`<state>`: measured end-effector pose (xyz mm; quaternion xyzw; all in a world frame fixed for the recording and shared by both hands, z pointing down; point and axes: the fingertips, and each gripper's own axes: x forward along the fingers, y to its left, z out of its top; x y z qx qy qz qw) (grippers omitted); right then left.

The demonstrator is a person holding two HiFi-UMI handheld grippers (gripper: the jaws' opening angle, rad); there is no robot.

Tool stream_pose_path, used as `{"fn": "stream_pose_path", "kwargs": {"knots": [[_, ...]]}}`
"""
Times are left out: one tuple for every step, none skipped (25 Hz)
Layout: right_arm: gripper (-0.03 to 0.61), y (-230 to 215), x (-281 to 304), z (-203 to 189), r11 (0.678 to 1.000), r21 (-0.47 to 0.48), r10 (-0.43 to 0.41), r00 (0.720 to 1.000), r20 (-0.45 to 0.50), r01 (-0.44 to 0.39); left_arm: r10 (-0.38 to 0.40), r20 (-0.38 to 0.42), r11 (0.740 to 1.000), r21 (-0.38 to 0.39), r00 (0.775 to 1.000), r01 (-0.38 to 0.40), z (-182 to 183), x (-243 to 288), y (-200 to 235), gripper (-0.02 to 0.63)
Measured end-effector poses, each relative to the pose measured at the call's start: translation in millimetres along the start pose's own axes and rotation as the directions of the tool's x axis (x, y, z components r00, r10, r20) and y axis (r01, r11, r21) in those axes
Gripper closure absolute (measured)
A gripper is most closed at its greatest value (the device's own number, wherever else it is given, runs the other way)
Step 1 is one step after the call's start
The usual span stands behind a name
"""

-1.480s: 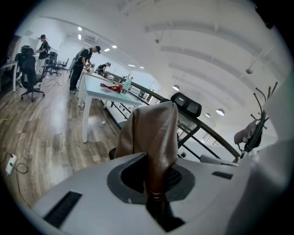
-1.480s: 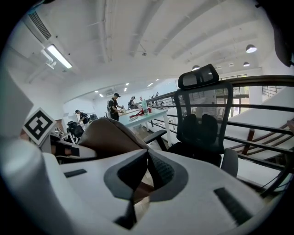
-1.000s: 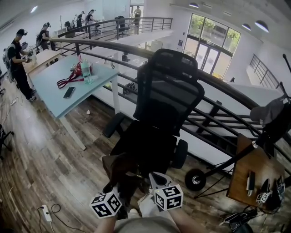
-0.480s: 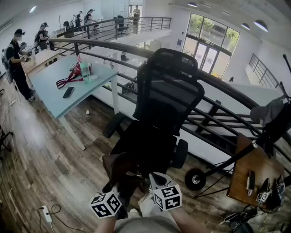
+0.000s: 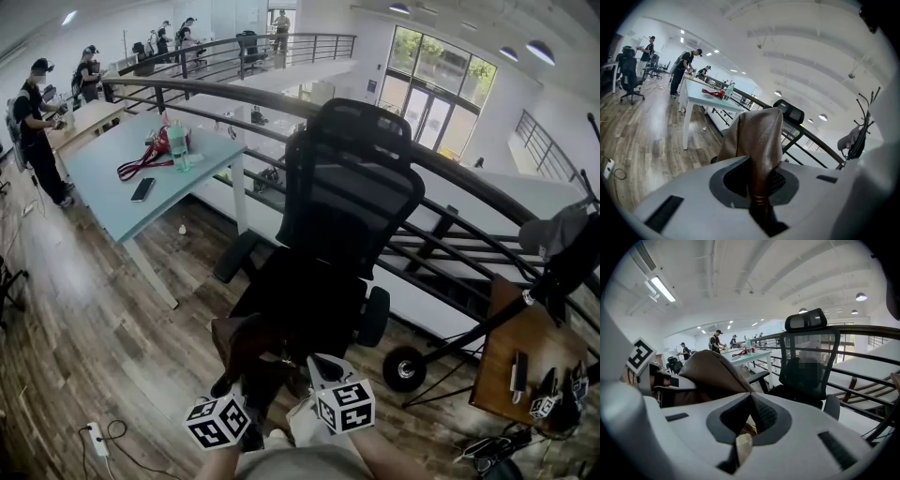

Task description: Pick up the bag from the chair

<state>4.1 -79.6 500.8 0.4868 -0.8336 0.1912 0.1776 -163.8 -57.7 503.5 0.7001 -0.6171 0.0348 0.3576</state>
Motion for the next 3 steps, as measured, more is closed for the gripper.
{"fn": "stream_pose_path", "kwargs": {"knots": [[0.578,0.7,0.1,0.1,1.0,0.0,0.001,1.0,0.0,-0.001,0.0,0.001,1.0,-0.001,1.0,0.0,0.5,-0.6,0.2,0.588],[0.578,1.3,0.2,0.1,1.0,0.0,0.001,1.0,-0.001,-0.001,0.001,0.002,1.0,-0.002,1.0,-0.001,1.1,-1.2,0.5,0.588],[0.578,2.0,0.3,0.2,1.0,0.0,0.002,1.0,-0.002,-0.002,0.001,0.003,1.0,-0.002,1.0,-0.001,1.6,-1.7,0.6,0.588]]}}
